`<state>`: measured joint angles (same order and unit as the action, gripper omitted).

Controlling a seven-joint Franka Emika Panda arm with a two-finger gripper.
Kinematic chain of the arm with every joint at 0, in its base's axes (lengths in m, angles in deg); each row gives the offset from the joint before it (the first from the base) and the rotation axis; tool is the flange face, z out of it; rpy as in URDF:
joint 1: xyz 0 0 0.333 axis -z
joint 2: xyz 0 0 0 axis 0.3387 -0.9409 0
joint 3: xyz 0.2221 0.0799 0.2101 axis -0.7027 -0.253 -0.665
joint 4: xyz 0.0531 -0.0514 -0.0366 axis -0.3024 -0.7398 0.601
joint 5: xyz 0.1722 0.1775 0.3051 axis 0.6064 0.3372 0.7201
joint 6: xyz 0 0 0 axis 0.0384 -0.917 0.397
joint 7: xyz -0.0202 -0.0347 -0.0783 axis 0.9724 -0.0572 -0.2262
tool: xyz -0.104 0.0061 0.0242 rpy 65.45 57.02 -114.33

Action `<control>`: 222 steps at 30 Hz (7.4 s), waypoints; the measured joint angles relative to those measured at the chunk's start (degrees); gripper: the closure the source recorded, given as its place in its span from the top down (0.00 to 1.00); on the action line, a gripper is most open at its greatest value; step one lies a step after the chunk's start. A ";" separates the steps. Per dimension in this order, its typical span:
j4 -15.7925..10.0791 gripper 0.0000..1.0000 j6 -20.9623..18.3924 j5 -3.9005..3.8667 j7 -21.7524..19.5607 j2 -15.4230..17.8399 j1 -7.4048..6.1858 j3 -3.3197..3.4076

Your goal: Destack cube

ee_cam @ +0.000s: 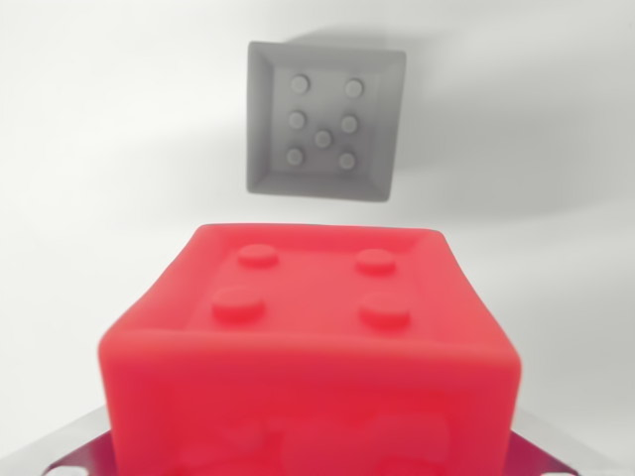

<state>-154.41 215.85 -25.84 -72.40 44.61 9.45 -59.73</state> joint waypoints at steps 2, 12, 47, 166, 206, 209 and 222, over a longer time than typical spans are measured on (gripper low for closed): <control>-0.39 0.00 0.48 -0.01 0.03 -0.07 -0.10 -0.03; -2.79 0.00 3.47 -0.18 0.21 -0.67 -0.73 -0.20; -9.33 0.00 13.99 -2.39 -0.48 -4.61 -3.43 -0.31; -9.58 1.00 -2.62 2.04 2.70 12.77 -5.12 0.46; -1.17 1.00 -26.46 2.92 3.57 28.13 -5.19 0.92; -0.75 1.00 -27.14 2.92 3.58 28.37 -5.19 0.94; -0.45 1.00 -27.66 2.92 3.58 28.54 -5.19 0.97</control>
<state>-154.86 188.19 -22.92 -68.82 73.15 4.26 -58.77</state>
